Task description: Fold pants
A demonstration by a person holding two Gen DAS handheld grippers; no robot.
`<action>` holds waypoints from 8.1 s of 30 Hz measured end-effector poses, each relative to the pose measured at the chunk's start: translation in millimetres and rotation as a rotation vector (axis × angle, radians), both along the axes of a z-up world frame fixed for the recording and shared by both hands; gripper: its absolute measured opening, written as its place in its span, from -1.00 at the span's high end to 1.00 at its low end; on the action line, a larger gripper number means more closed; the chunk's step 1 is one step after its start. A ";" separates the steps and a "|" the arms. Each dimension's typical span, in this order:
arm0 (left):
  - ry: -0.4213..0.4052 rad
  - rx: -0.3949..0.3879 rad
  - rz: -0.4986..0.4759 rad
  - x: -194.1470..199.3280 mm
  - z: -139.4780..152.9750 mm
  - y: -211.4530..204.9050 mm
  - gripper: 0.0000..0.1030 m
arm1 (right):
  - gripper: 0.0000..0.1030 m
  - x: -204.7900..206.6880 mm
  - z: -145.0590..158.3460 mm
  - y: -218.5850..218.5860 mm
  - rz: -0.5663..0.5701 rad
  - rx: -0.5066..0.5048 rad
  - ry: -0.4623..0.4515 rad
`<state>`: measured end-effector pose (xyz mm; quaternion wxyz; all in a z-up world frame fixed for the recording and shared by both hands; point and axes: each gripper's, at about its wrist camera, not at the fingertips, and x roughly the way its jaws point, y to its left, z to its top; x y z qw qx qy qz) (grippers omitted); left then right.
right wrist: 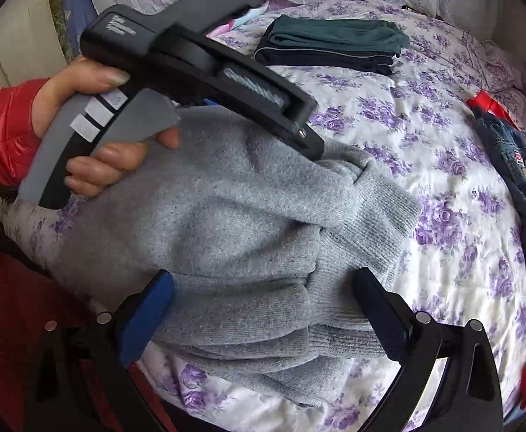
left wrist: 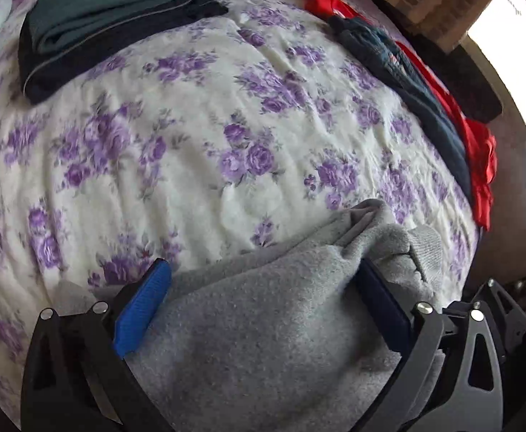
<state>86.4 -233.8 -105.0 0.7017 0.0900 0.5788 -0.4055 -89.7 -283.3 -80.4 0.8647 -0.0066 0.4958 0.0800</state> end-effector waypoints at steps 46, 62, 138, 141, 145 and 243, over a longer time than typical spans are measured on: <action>0.483 -0.216 0.732 -68.5 -28.2 182.7 -0.92 | -0.93 44.7 -38.2 -111.0 0.238 0.558 0.236; 0.454 -0.356 0.718 -95.0 -33.3 202.1 -0.91 | -0.93 45.9 -52.3 -186.4 -0.003 1.078 0.318; -0.017 -0.373 0.465 233.3 130.0 54.9 0.11 | -0.08 383.6 131.4 -202.2 0.020 0.498 -0.095; -0.021 -0.331 0.488 266.7 112.8 46.0 0.07 | -0.10 419.0 107.7 -207.5 -0.005 0.508 -0.045; 0.010 -0.232 0.544 292.8 64.9 42.3 -0.12 | -0.35 450.9 51.1 -203.9 -0.055 0.380 0.023; -0.479 0.117 0.403 312.7 117.7 -61.2 -0.90 | -0.93 326.7 -4.1 -4.7 0.261 -0.398 -0.408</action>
